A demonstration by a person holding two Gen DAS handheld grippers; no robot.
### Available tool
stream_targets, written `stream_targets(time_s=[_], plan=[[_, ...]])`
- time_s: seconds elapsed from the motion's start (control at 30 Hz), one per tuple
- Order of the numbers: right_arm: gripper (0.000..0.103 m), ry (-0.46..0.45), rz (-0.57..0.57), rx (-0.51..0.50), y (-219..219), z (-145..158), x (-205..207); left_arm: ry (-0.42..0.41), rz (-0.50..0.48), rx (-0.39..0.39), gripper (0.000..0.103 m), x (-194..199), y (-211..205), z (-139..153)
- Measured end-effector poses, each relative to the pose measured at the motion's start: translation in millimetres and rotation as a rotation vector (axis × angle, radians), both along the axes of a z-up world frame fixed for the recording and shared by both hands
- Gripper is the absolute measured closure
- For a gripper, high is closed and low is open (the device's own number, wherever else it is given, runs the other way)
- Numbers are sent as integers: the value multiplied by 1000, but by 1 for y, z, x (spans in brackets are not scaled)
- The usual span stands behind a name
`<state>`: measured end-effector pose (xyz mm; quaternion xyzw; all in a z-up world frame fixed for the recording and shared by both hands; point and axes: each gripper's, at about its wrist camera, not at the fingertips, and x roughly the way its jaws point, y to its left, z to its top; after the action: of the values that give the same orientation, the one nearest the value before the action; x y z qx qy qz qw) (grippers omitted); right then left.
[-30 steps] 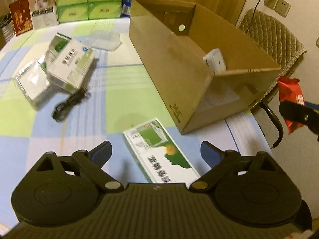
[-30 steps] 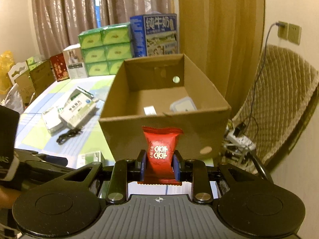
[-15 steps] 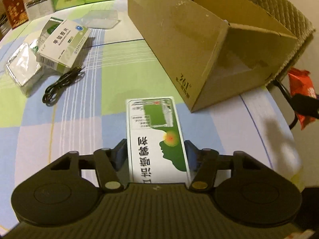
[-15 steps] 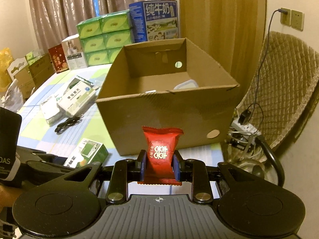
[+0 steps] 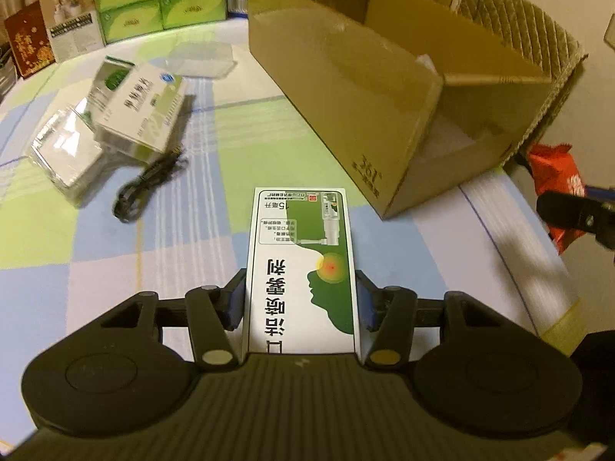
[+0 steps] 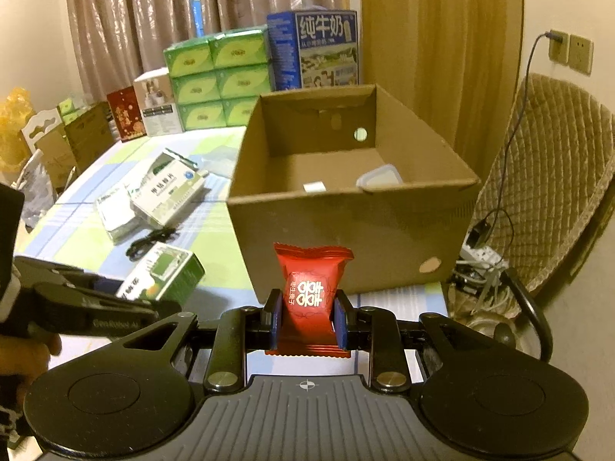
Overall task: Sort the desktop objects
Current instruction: 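Carry the white-and-green box with the left tool into the cardboard box while the right tool carries the red packet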
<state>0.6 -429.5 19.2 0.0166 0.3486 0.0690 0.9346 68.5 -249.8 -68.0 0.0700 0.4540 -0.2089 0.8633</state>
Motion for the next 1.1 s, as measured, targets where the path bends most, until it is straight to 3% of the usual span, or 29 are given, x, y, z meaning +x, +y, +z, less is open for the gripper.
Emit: stream_targets(time_s=[0.33, 0.6, 1.1], plan=[[79, -88, -8, -1, -2, 41, 8, -86, 17, -61, 53, 8, 8, 60], [79, -131, -16, -14, -18, 65, 40, -124, -20, -122, 53, 18, -14, 97], [79, -119, -50, 21, -51, 69, 123, -153, -93, -201, 53, 75, -79, 131]])
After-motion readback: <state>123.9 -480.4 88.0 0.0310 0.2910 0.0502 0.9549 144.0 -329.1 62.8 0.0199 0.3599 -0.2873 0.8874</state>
